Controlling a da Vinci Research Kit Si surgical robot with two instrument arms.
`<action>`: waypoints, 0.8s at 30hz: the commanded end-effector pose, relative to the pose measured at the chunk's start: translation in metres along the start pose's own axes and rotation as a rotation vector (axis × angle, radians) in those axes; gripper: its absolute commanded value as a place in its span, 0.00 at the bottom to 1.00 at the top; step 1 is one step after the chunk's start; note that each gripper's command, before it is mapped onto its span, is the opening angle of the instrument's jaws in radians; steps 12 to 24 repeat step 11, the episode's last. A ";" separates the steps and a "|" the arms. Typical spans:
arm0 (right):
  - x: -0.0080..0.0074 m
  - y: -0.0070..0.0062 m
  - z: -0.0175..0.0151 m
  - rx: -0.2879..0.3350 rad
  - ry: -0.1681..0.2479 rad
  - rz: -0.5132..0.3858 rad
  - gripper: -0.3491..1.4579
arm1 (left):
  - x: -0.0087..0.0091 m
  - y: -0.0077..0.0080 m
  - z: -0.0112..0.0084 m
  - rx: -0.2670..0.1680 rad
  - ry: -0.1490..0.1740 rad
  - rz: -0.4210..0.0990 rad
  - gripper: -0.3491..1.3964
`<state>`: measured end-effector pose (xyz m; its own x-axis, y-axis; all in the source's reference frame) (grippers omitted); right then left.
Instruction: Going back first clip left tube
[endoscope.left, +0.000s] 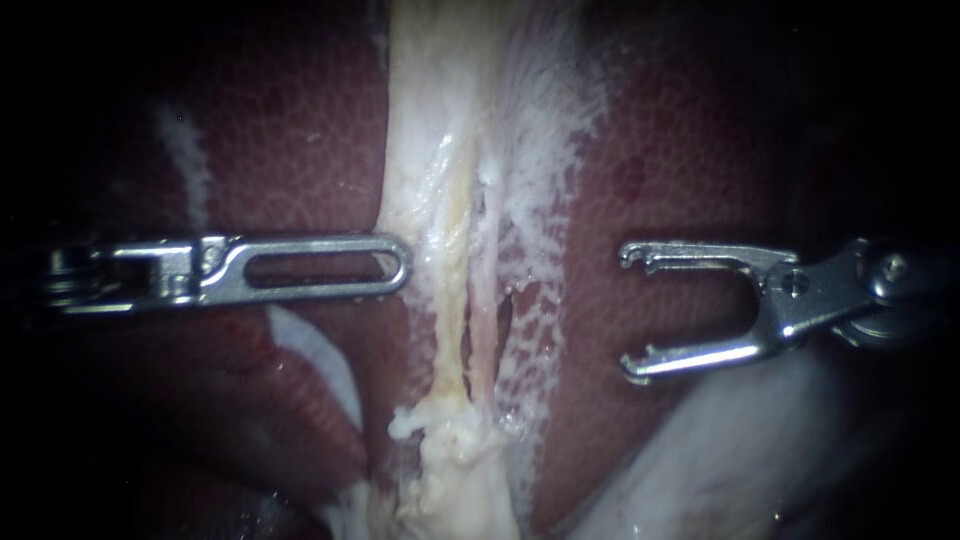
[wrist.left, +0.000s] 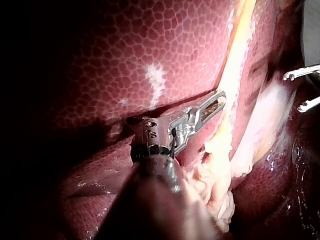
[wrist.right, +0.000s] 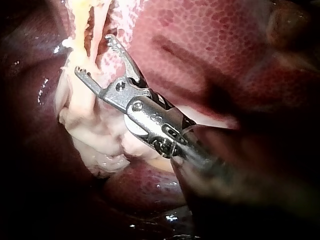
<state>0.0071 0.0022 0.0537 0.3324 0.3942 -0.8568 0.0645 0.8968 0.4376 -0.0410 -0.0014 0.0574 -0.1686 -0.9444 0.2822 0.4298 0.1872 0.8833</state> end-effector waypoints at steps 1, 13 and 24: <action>0.0000 0.0000 0.0000 0.000 0.000 0.000 0.52 | 0.0000 0.0000 0.0000 0.001 0.000 0.000 0.00; -0.0001 0.0000 0.0000 0.000 0.000 0.000 0.52 | 0.0001 -0.0001 0.0000 0.000 0.000 -0.006 0.00; -0.0001 0.0000 0.0000 0.000 0.000 0.000 0.52 | 0.0001 -0.0001 0.0000 0.000 0.000 -0.006 0.00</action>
